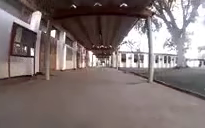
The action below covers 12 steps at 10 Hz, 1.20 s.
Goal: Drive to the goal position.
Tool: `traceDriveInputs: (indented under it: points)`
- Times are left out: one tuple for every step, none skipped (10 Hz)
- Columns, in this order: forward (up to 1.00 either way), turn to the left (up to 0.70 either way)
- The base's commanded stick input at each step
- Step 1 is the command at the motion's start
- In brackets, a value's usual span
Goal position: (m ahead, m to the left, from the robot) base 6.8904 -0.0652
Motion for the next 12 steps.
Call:
traceDriveInputs:
  points:
    - [0.70, 0.00]
    - [0.70, 0.00]
    - [0.70, 0.00]
    - [0.70, 0.00]
    - [0.70, 0.00]
    - [0.70, 0.00]
    - [0.70, 0.00]
    - [0.70, 0.00]
    - [0.70, 0.00]
    - [0.70, 0.00]
    - [0.70, 0.00]
    - [0.70, 0.00]
